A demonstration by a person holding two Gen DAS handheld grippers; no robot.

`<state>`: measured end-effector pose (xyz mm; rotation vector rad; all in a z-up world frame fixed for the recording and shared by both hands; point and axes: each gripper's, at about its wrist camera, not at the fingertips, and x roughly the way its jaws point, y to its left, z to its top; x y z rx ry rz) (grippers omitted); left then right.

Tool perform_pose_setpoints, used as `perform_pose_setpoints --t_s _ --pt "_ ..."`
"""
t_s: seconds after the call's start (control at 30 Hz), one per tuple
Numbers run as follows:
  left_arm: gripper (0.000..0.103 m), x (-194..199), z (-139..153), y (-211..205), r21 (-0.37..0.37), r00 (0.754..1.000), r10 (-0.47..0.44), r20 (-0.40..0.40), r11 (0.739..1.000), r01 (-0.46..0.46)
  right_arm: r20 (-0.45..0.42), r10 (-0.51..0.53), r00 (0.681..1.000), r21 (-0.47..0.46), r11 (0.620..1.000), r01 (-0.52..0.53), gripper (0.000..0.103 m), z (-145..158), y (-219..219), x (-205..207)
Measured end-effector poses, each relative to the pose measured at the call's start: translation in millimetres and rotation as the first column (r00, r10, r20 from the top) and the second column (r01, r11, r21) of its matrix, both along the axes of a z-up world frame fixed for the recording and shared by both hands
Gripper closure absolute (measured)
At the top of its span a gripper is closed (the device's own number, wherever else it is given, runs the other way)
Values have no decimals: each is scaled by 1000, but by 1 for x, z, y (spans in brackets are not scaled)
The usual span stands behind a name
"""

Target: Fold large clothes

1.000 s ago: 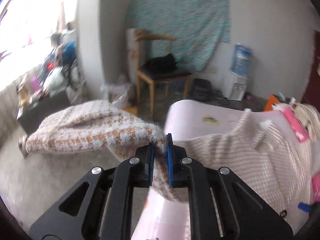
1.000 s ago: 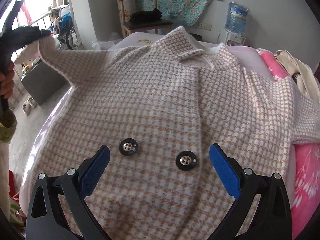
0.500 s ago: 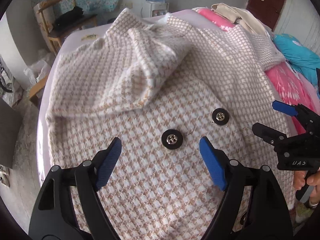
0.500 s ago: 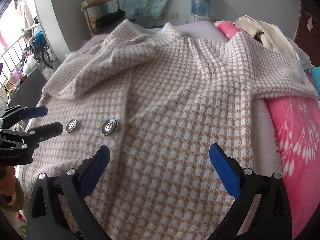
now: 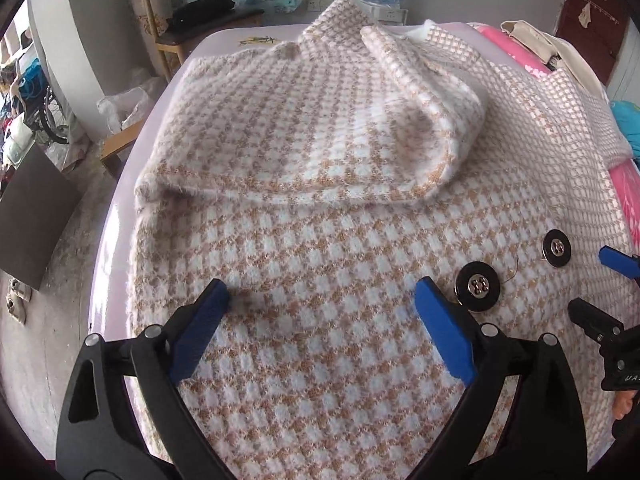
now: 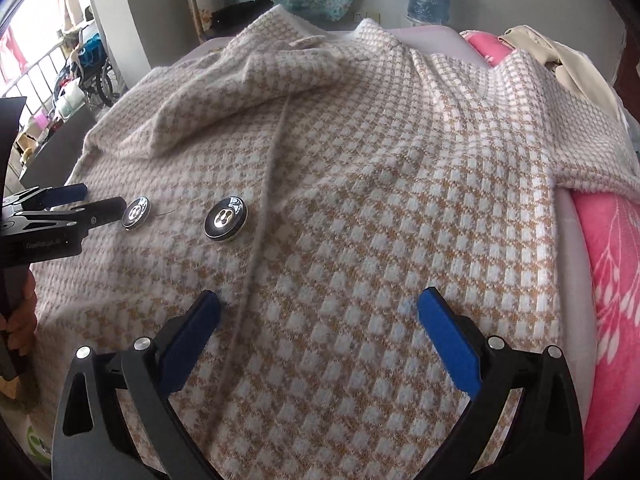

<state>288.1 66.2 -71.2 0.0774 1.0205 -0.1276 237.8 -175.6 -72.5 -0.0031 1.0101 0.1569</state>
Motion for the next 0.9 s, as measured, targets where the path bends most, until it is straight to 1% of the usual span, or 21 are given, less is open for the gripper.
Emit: perform_pose_setpoints --t_s 0.07,0.23,0.47,0.53,0.6,0.63,0.67,0.8,0.9 --pt "8 0 -1 0 10 1000 1 6 1000 -1 1 11 1000 6 1000 -11 6 0 -1 -1" --pt "8 0 -1 -2 9 1000 3 28 1000 -3 -3 34 999 6 999 -34 6 -1 -2 -3" --pt "8 -6 -1 0 14 999 -2 37 1000 2 -36 110 993 7 994 -110 6 2 -2 1" --pt "8 -5 -1 0 11 999 -2 43 1000 1 -66 141 988 3 990 -141 6 3 -1 4" --pt "8 -7 -1 0 12 999 -6 47 1000 6 -122 167 978 1 986 -168 6 7 0 10" --pt "8 -7 -1 0 11 999 -10 48 1000 9 -145 169 975 -1 985 -171 6 10 0 14" --pt "8 -7 -1 1 10 999 -13 48 1000 12 -147 164 976 -7 986 -167 6 15 -2 17" --pt "8 -7 -1 2 7 999 -11 45 1000 11 -39 153 987 3 988 -153 6 55 -14 37" --pt "8 -8 0 4 -3 999 -7 35 1000 7 15 139 990 26 990 -139 6 84 -15 69"
